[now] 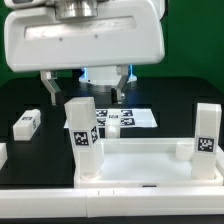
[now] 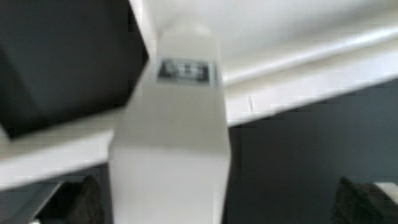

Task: Assemble desk

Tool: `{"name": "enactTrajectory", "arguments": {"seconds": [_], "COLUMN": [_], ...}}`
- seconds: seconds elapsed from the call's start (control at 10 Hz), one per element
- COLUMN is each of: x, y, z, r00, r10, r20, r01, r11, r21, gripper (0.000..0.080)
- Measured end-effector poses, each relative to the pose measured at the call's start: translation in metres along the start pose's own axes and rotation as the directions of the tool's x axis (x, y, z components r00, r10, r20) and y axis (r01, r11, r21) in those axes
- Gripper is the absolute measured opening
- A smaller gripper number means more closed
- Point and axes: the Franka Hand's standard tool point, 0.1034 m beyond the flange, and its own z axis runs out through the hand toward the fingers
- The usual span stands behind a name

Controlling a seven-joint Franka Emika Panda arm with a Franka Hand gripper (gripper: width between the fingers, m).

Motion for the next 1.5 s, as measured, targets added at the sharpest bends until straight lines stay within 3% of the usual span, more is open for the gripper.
{"name": "enactTrajectory", "arguments": {"seconds": [0.2, 0.6, 0.7, 0.8, 1.0, 1.1, 1.2, 1.4, 1.5], "x": [-0.004, 0.0, -0.001, -0.001, -0.001, -0.001, -0.001, 0.002, 0.001], "y": [-0.005, -0.009, -0.01, -0.01, -0.01, -0.012, -0.015, -0.02, -0.019], "z": [0.005, 0.013, 0.013, 0.013, 0.014, 0.015, 0.015, 0.017, 0.017], "r00": [0.992, 0.991, 0.988, 0.977, 0.943, 0.854, 0.737, 0.371, 0.311], "r10": [0.004, 0.022, 0.086, 0.172, 0.307, 0.509, 0.668, 0.923, 0.945], "r20": [0.123, 0.13, 0.131, 0.13, 0.127, 0.105, 0.099, 0.103, 0.107], "r01": [-0.005, -0.022, -0.087, -0.171, -0.305, -0.505, -0.665, -0.923, -0.946], "r11": [1.0, 1.0, 0.996, 0.985, 0.952, 0.861, 0.744, 0.379, 0.318], "r21": [0.008, 0.002, -0.004, -0.015, -0.032, -0.062, -0.07, -0.062, -0.059], "gripper": [0.0649, 0.0605, 0.0412, 0.0292, 0.0291, 0.029, 0.029, 0.029, 0.029]}}
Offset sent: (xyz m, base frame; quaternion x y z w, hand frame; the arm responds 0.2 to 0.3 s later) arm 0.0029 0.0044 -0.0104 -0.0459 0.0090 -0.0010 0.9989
